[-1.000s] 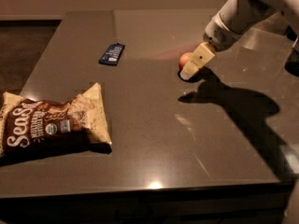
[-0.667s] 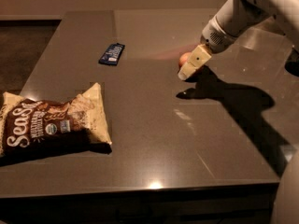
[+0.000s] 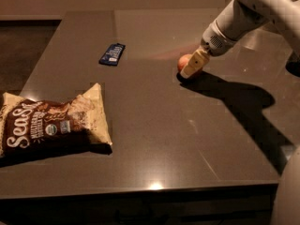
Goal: Move apple near brown chip bag
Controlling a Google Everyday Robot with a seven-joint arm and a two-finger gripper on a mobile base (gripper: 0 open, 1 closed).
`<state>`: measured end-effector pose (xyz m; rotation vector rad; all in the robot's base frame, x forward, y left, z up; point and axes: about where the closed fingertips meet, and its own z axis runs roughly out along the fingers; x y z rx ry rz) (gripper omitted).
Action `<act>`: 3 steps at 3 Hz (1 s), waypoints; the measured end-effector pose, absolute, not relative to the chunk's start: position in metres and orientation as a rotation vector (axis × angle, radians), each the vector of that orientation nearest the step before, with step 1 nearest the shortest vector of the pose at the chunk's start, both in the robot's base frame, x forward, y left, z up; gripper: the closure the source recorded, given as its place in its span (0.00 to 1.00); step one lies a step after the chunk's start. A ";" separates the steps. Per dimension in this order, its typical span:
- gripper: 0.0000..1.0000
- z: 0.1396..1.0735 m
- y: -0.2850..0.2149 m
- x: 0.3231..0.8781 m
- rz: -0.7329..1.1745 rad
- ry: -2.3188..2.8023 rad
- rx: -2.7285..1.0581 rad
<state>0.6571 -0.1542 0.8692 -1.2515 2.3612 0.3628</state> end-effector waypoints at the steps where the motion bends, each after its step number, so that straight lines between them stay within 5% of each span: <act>1: 0.64 0.880 -0.151 0.656 0.359 2.322 -1.251; 3: 1.00 0.926 -0.106 0.638 0.367 2.135 -1.383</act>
Offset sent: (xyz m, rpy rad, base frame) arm -0.0205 0.0445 0.0726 0.0517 -0.1799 0.1468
